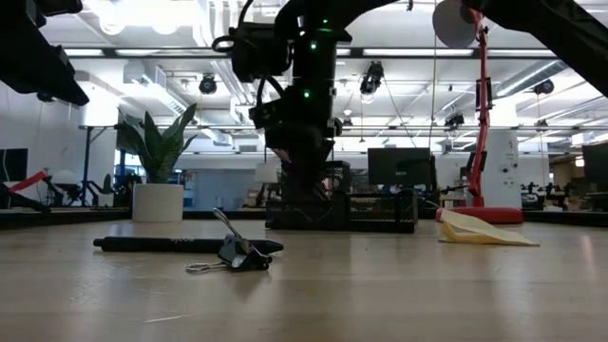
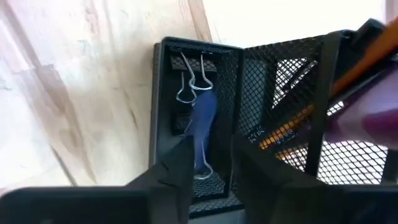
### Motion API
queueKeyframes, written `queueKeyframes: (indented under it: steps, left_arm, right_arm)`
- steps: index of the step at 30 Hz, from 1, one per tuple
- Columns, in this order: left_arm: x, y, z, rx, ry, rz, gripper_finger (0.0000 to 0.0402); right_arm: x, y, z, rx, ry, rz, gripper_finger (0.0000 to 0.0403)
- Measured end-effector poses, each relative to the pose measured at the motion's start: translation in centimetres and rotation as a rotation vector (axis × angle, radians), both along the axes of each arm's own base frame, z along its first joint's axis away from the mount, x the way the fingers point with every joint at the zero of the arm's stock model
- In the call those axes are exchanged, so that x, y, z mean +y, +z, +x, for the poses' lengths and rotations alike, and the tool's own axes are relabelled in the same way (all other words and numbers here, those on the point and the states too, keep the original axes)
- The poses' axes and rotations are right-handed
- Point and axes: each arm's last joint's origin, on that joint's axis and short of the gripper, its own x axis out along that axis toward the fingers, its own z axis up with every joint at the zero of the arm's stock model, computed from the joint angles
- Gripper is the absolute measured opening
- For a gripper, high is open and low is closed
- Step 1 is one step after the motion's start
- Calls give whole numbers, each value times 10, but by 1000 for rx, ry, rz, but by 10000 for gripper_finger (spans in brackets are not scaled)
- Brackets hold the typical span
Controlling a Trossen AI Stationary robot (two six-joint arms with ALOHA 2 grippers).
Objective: Pick and place office supplies into organizer
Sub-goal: Put the blue eraser into the desk organizer, then put the black pen into the desk organizer
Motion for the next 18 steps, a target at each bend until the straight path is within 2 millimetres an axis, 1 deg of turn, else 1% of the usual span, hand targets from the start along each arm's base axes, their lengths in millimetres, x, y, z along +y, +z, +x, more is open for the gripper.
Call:
queueKeyframes:
  steps: [4,6,8,10,12,14,16,18]
  left_arm:
    - [0,0,0,0,0,-1,196]
    - [0,0,0,0,0,-1,196]
    - [0,0,0,0,1,-1,196]
    - [0,0,0,-1,0,-1,196]
    - [0,0,0,-1,0,-1,196]
    - [0,0,0,0,0,-1,196]
    - [0,0,0,0,-1,0,196]
    - [0,0,0,0,-1,1,196]
  right_arm:
    - [6,2,-2,-7,-39,11,134]
    - [16,8,-1,-24,-39,31,145]
    - [33,15,1,-46,-5,69,153]
    - [56,23,4,-75,59,134,157]
    - [83,27,6,-104,157,213,159]
    - [114,28,7,-133,286,275,158]
    - [144,26,5,-150,402,297,157]
    - [169,21,5,-174,468,302,157]
